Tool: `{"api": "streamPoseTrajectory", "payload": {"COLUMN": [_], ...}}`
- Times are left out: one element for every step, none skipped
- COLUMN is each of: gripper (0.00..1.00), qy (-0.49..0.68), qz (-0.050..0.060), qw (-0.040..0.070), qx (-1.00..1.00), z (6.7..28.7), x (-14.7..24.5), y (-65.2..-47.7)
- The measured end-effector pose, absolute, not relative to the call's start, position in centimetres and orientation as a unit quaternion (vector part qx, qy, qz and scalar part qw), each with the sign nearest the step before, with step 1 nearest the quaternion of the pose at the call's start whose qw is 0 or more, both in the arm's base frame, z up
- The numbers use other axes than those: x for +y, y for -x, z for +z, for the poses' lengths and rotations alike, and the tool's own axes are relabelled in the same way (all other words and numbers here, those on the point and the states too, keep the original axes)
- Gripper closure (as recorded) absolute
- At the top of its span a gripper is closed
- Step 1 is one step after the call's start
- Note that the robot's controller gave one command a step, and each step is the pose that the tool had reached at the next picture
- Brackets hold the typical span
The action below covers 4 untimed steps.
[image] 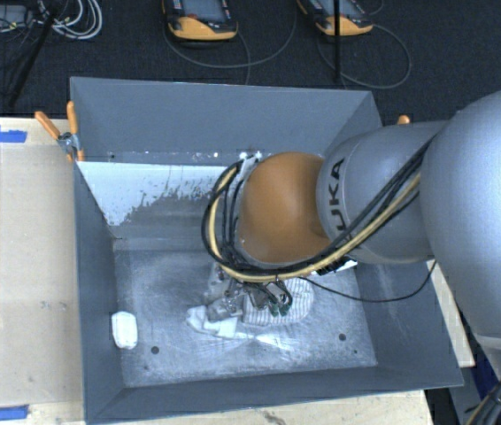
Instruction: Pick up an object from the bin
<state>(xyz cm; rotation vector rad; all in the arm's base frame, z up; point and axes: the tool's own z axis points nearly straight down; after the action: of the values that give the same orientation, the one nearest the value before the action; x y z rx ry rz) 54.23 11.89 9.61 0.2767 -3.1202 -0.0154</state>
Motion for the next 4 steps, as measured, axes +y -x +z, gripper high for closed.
{"api": "streamPoseTrajectory", "payload": {"gripper": [1.0,1.0,1.0,1.0], "qy": [-0.088,-0.087,-0.087,-0.087], "qz": [-0.005,-0.005,-0.005,-0.005], "qw": [0.005,0.005,0.005,0.005], "qx": [-0.996,-0.996,-0.996,-0.996], "z": [9.6,9.6,9.6,9.6], "x": [11.89,11.89,11.88,11.88], "y": [-54.23,-54.23,-54.23,-54.23]}}
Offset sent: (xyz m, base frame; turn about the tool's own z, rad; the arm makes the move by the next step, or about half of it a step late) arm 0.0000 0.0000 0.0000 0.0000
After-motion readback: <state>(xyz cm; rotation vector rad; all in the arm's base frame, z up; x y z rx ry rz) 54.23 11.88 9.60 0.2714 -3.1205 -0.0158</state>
